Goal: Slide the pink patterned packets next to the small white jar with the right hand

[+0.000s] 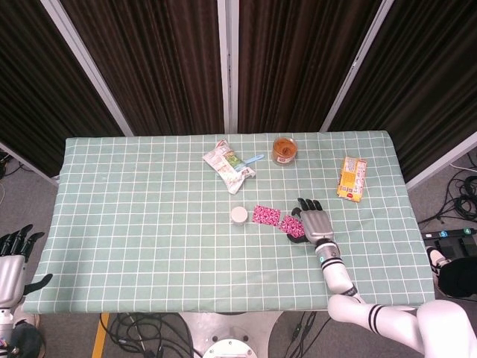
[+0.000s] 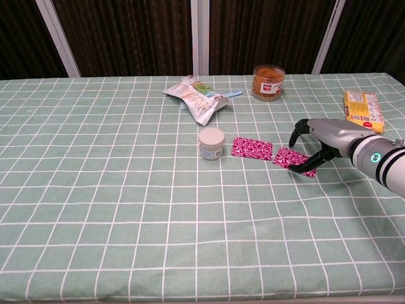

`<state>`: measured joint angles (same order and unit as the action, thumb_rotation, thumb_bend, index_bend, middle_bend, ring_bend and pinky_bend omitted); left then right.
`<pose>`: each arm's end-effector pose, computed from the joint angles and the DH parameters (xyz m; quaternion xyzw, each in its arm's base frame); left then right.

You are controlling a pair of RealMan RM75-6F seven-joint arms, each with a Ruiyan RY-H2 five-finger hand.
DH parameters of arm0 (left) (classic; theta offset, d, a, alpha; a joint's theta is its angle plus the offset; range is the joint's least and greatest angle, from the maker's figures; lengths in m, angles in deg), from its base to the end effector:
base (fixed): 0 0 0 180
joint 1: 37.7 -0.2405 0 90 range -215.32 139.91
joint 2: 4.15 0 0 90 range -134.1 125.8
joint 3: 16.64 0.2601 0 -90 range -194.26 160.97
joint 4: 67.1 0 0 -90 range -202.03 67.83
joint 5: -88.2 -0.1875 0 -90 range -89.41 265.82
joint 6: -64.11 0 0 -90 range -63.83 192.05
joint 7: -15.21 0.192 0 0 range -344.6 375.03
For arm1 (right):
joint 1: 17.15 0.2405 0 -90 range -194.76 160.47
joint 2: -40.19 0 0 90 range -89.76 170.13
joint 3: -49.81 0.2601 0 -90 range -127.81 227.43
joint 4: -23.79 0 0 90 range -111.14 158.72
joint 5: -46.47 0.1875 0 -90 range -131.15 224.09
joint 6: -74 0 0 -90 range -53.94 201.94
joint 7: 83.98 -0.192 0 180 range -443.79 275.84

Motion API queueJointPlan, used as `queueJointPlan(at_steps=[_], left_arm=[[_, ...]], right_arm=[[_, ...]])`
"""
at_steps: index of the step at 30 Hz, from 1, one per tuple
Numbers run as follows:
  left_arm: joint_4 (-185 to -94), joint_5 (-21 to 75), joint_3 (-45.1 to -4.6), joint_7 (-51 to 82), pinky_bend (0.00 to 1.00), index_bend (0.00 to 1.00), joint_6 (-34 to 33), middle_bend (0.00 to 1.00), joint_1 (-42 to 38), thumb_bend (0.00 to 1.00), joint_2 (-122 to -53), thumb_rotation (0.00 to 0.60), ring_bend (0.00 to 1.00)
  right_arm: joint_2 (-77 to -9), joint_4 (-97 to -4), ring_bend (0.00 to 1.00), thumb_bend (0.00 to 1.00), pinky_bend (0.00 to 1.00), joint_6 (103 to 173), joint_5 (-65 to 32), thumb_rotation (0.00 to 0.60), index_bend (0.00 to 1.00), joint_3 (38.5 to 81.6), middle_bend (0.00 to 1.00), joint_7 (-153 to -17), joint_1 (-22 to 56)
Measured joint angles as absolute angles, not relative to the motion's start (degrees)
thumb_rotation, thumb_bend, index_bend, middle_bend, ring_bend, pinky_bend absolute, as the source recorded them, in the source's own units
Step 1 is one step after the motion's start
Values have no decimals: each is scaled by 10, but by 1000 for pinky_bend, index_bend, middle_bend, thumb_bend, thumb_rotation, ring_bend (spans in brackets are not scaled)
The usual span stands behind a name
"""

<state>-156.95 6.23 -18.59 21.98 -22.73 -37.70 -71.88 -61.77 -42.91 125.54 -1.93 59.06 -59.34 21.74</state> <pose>-0.3385 0.1965 0.1723 -0.5723 -0.3947 -0.3230 0.6421 -0.2305 -0.3785 -0.0739 0.6891 -0.4801 0.2552 0.4790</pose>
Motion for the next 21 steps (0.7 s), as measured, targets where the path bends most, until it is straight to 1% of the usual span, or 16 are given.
queueJointPlan(at_steps=[11,21], left_arm=[[-1565,64,-185,215,139,252,-223,200,-377,90,-719,600,141],[-1565,66,-185,213,139,252,-222,200,-378,89,-719,600,141]], right_arm=[[-638,-400,0,162,0,1261,-39,396,286,589,39,-594,211],[-648,-384,0,160,0,1255,-46,408,285,592,40,-593,208]])
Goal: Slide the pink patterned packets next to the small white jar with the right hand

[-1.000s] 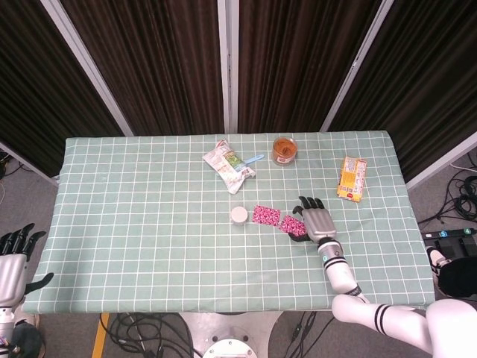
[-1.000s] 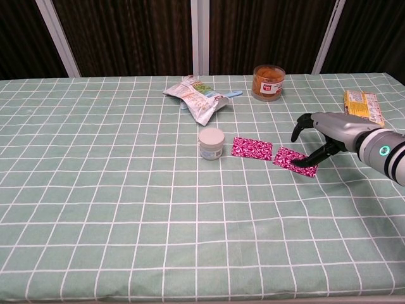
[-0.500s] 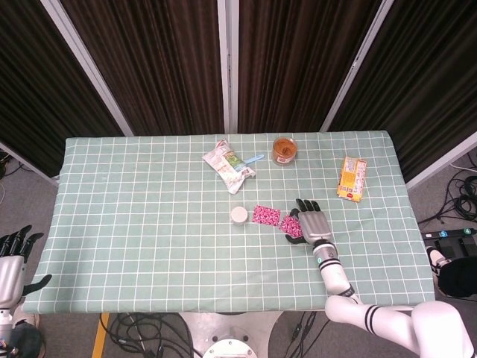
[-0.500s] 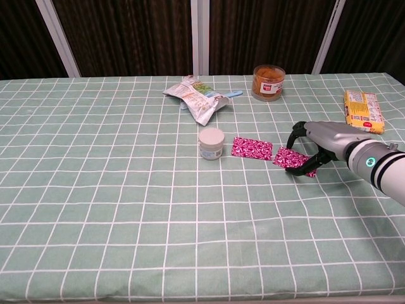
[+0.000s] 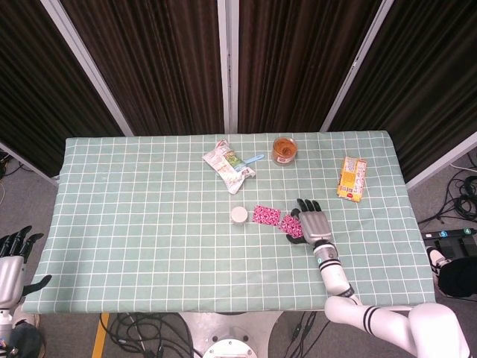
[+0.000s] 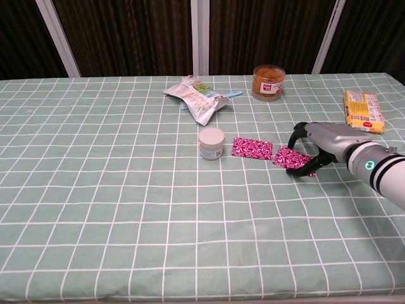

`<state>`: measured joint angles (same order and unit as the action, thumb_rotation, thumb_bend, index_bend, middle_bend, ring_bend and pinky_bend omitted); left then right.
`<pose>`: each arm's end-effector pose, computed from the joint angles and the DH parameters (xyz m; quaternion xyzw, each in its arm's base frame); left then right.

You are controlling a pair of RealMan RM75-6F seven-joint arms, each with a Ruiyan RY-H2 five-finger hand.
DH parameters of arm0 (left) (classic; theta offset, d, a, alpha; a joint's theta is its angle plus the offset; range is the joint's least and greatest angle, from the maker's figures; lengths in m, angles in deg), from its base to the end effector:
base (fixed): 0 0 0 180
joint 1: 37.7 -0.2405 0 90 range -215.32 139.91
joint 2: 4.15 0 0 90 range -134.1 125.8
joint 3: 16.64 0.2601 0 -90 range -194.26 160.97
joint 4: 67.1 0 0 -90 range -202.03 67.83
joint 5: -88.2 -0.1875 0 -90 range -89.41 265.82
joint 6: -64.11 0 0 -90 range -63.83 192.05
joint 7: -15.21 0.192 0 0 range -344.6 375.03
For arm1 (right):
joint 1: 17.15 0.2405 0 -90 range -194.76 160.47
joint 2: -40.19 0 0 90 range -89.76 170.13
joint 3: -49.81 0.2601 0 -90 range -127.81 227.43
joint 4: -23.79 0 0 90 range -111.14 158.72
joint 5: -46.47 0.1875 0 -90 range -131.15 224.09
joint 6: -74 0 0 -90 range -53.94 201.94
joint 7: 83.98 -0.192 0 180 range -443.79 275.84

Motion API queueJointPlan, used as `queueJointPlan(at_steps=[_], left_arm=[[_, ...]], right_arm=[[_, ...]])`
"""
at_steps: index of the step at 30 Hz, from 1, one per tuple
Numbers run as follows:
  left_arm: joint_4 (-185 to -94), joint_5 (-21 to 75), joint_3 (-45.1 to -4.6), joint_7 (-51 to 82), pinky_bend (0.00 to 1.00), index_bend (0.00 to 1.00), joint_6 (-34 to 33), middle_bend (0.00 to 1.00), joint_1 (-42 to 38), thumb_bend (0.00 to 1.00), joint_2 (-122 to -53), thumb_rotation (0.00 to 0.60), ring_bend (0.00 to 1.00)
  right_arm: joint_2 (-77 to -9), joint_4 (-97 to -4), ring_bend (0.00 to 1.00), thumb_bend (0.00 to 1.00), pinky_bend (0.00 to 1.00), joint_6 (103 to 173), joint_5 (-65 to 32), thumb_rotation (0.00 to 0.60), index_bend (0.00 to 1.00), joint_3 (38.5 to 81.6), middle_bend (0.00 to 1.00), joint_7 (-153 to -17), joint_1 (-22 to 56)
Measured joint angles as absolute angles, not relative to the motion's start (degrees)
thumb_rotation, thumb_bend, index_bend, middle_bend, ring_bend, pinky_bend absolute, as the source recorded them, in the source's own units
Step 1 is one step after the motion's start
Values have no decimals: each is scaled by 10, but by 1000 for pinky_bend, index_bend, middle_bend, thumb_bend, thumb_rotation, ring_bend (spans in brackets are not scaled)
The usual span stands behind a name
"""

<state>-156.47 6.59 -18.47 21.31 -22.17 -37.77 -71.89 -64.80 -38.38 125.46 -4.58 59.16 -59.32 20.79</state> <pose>-0.3422 0.1954 0.1714 -0.5714 -0.4007 -0.3195 0.6411 -0.2355 -0.3766 -0.0840 0.6945 -0.4658 0.2501 0.4880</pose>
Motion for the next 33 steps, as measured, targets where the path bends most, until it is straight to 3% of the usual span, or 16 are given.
queueJointPlan(at_steps=[2,7,15,33], left_arm=[[-1564,66,-185,212,138,252,-222,200,-378,89,-719,600,141],[-1563,67,-185,211,138,252,-221,200,-378,89,-720,600,141],[-1561,66,-185,210,138,252,-220,200,-378,89,-721,600,141],[-1563,66,-185,212,138,252,-219,200,-377,89,-720,600,141]], right_arm=[[-649,-382,0,160,0,1254,-47,409,288,592,40,-593,207],[-650,-379,0,161,0,1254,-54,495,322,592,51,-594,204],[-649,-382,0,160,0,1259,-67,557,345,593,59,-598,198],[-607,-433,0,160,0,1229,-66,553,333,634,58,-602,232]])
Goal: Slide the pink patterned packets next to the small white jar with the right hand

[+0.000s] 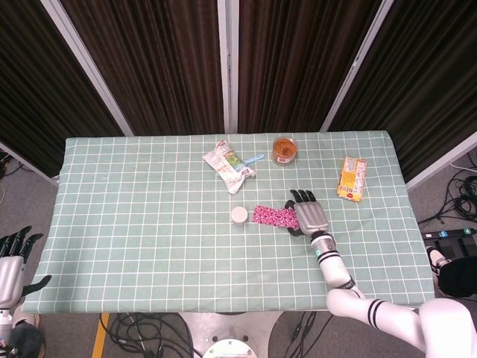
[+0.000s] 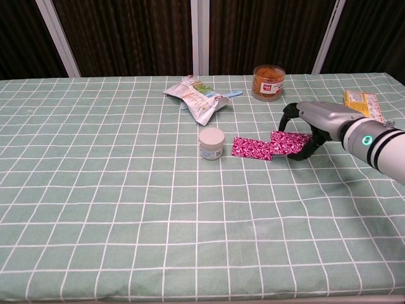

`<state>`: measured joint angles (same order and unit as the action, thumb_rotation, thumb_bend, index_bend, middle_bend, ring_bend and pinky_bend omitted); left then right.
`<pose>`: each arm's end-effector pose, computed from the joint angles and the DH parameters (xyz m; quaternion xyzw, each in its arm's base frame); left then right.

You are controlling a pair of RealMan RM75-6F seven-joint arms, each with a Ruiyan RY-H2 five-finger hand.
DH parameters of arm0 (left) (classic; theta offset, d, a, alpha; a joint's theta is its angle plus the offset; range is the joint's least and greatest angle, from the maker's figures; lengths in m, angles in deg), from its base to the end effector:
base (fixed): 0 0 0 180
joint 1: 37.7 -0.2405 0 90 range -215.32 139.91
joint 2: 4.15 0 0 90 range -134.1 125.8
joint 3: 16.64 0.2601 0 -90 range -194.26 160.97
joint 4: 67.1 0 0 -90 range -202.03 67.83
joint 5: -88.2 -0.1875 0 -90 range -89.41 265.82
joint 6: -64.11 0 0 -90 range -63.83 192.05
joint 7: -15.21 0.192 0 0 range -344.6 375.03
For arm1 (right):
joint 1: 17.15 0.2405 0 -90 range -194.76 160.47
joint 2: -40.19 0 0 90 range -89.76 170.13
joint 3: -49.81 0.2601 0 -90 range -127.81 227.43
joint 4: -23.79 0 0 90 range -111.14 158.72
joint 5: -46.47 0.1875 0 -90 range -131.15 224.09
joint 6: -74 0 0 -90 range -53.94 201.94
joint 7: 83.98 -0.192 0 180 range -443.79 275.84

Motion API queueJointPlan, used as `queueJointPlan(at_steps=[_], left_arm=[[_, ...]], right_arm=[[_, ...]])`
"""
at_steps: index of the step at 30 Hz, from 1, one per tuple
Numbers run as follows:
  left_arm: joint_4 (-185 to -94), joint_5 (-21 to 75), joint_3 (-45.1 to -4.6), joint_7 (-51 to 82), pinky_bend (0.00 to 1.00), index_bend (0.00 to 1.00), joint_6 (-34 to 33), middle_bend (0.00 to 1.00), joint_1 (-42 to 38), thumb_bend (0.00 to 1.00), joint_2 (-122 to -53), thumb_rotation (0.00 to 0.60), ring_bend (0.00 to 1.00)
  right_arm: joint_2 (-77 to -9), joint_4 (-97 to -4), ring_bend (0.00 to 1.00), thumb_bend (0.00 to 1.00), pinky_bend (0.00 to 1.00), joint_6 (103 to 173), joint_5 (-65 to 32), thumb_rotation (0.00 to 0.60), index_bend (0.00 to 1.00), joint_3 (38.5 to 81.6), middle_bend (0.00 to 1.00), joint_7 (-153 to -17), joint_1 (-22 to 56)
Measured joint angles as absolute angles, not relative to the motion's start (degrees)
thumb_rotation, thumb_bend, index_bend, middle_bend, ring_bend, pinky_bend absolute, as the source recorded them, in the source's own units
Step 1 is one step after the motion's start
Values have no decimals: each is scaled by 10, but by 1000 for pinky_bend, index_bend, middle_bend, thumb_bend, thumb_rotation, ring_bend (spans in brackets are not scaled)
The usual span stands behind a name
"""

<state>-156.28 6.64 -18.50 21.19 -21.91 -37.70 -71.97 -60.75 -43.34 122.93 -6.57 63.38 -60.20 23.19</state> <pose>-0.3428 0.1959 0.1706 -0.5719 -0.4017 -0.3187 0.6402 -0.2024 -0.3979 -0.0641 0.7001 -0.4573 0.2901 0.4654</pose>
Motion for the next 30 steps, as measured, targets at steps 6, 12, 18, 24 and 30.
queueJointPlan(at_steps=[6,12,18,24,30], left_arm=[[-1569,70,-185,219,139,252,-218,200,-377,89,-717,600,141],[-1573,76,-185,221,138,252,-217,200,-379,89,-714,600,141],[-1571,78,-185,217,139,252,-213,200,-379,89,-713,600,141],[-1568,79,-184,212,138,252,-211,200,-379,89,-714,600,141],[-1566,80,-184,209,138,252,-210,200,-379,89,-716,600,141]], right_arm=[[-633,-404,0,161,0,1193,-46,547,330,652,58,-601,273],[-674,-352,0,161,0,1168,-27,546,324,661,57,-603,302],[-700,-324,0,162,0,1161,-12,550,313,663,56,-611,313],[-702,-324,0,160,0,1170,-6,554,308,663,57,-612,312],[-704,-322,0,163,0,1170,0,541,306,661,56,-609,312]])
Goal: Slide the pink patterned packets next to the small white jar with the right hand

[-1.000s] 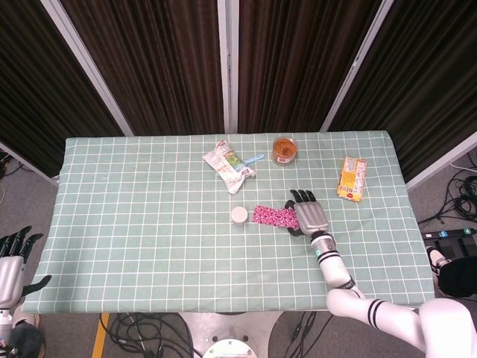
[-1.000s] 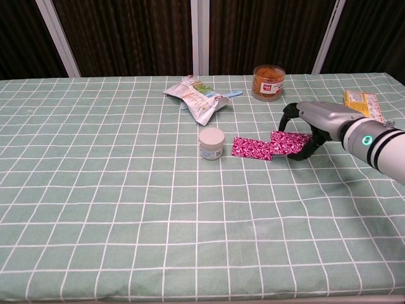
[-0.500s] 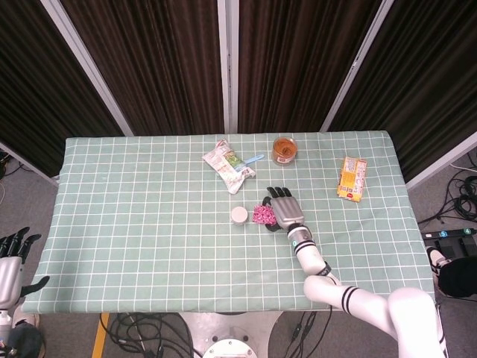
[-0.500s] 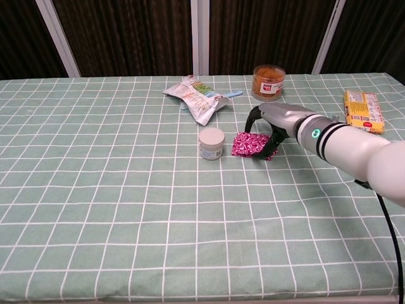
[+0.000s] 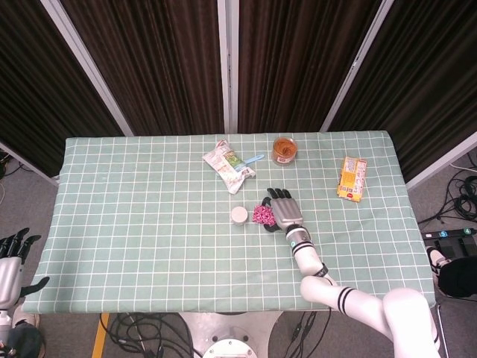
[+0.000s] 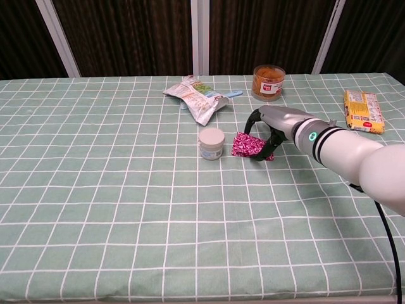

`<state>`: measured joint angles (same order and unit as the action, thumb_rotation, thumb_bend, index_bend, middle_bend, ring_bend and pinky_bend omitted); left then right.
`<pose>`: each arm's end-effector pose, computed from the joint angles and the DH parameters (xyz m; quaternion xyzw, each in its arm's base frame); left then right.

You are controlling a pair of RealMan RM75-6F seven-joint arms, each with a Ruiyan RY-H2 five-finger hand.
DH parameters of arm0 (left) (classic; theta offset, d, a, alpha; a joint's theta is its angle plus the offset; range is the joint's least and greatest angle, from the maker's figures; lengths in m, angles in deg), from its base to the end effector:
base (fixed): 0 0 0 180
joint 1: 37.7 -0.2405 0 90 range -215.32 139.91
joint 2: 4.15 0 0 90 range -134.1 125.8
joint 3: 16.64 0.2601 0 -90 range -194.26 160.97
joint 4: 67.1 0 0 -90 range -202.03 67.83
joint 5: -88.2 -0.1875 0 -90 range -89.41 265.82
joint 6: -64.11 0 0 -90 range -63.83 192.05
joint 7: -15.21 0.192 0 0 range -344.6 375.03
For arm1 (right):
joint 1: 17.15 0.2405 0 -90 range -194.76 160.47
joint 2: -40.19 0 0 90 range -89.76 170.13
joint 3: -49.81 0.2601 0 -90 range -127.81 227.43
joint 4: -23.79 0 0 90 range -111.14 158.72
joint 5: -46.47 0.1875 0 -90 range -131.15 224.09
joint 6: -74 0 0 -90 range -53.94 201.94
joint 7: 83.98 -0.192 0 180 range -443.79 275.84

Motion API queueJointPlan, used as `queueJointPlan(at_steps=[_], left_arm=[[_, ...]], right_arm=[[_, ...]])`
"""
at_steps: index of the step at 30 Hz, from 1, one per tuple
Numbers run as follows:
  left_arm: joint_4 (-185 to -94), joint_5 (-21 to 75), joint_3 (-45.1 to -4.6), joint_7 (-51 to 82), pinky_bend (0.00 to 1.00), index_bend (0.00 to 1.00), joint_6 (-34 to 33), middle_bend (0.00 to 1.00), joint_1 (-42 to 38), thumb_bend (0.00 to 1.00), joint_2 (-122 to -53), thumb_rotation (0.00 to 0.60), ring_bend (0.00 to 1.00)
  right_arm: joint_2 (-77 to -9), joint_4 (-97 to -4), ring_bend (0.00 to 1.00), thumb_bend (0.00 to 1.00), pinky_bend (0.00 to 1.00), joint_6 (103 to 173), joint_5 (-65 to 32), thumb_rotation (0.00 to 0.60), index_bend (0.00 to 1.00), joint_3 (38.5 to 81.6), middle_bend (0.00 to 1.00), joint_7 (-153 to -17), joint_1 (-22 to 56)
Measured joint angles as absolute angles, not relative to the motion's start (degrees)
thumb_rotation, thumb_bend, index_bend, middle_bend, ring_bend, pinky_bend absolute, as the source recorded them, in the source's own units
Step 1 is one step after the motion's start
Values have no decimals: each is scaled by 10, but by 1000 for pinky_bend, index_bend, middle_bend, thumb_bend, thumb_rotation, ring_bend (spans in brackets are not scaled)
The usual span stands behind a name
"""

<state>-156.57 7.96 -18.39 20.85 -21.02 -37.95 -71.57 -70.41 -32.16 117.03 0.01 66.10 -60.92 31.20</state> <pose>-0.3486 0.1931 0.1711 -0.5662 -0.4140 -0.3093 0.6421 -0.1647 -0.4156 -0.1156 0.6980 -0.4922 0.2873 0.4336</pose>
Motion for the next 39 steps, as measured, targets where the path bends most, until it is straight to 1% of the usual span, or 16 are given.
queueJointPlan(at_steps=[8,12,14,16,19,22,28,32,35,39], left_arm=[[-1565,81,-184,207,138,252,-208,200,-379,89,-715,600,141],[-1565,82,-185,207,138,252,-207,200,-379,89,-715,600,141],[-1565,82,-185,206,138,252,-208,200,-380,89,-715,600,141],[-1565,83,-185,206,138,252,-210,200,-381,89,-714,600,141],[-1564,85,-185,205,138,252,-211,200,-382,89,-714,600,141],[-1564,85,-187,205,138,252,-213,200,-382,90,-714,600,141],[-1568,82,-193,214,138,252,-213,200,-376,89,-714,600,141],[-1574,81,-199,223,139,252,-219,200,-373,89,-715,600,141],[-1581,82,-202,229,138,252,-222,200,-371,89,-714,600,141],[-1590,84,-205,244,138,252,-227,200,-370,89,-715,600,141]], right_arm=[[-712,-312,0,160,0,1170,3,545,297,665,56,-613,318],[-715,-307,0,162,0,1170,4,536,281,667,54,-615,320],[-713,-309,0,163,0,1172,3,531,245,668,50,-617,320],[-708,-316,0,161,0,1177,-1,519,187,669,48,-620,317],[-687,-342,0,161,0,1191,-18,511,128,666,48,-629,307],[-649,-391,0,162,0,1218,-49,510,121,657,48,-641,286],[-518,-524,0,161,0,1302,-134,515,122,623,48,-677,216],[-412,-609,0,161,0,1365,-208,514,122,591,44,-724,157],[-345,-650,0,162,0,1416,-271,512,122,562,39,-765,112],[-289,-681,0,162,0,1487,-347,510,122,521,34,-811,55]])
